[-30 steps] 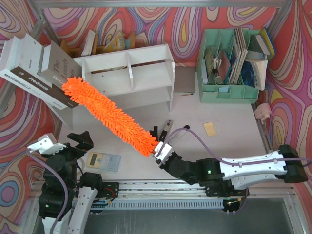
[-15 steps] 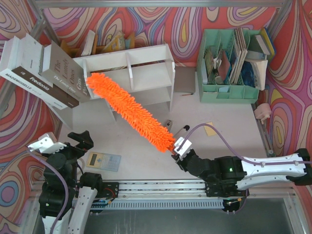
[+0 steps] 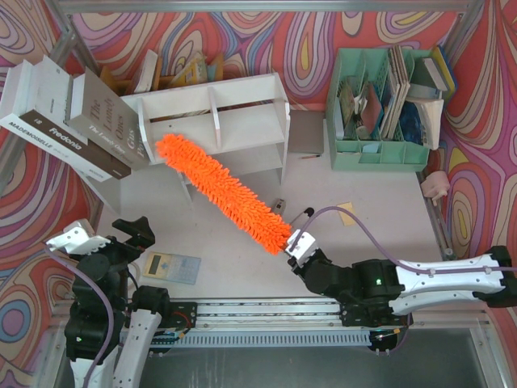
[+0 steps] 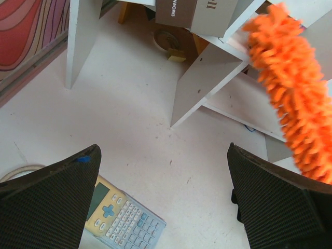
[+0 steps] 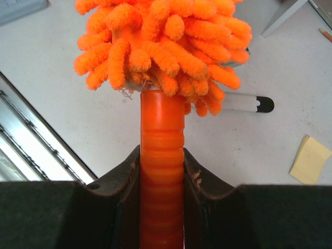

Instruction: Dust the bookshelf with a duster

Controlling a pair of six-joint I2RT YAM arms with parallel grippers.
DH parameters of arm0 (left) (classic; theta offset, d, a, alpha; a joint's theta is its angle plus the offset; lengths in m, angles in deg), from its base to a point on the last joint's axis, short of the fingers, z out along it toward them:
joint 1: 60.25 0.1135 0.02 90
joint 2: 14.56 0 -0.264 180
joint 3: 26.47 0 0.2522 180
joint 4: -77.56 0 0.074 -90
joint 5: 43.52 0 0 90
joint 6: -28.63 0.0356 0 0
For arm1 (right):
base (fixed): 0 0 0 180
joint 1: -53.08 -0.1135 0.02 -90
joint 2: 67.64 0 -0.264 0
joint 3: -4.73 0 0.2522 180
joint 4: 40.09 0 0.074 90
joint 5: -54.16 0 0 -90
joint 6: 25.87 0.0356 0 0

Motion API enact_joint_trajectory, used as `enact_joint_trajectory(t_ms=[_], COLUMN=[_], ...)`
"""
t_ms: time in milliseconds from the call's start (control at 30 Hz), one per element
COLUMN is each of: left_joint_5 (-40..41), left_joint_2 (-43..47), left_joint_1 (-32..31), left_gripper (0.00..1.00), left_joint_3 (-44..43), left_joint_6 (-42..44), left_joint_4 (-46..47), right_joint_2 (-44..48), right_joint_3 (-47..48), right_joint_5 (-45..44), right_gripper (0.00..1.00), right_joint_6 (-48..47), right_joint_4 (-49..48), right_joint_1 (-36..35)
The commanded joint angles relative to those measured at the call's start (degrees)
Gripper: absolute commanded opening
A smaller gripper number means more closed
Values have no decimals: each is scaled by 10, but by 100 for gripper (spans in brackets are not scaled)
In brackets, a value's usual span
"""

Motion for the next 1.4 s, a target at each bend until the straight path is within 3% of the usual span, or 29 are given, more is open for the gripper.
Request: enact_joint_trajectory(t_ms=[0,200,667,800,1067,1200,1367], left_joint_5=[-5,-5,-9,-11,-11,-12,-13], left_joint_2=[0,6,7,6,7,7,9], left_joint_1=[2,2,2,2,2,2,2], left_gripper=[99,99,99,99,98,99,99], left_joint_3=[0,0,2,2,2,3,3], left_joint_6=[-1,-1,-1,0,0,-1,0], left_joint_4=[2,1,3,5,5,6,7], right_joint_2=[-25,-7,114,131,192,203,217], right_joint_3=[31,18,26,15,-20,-32,-43], right_joint_5=[-24,-39,-157,-158,-78,-62,6], right_gripper=[0,0,0,0,0,0,0], right_joint_6=[-43,-187,-320,-404,-595,-637,-609], right_joint_4=[-27,-111,-145,-215,-331,-294,-211], right_joint_1=[0,0,4,4,10,10,10])
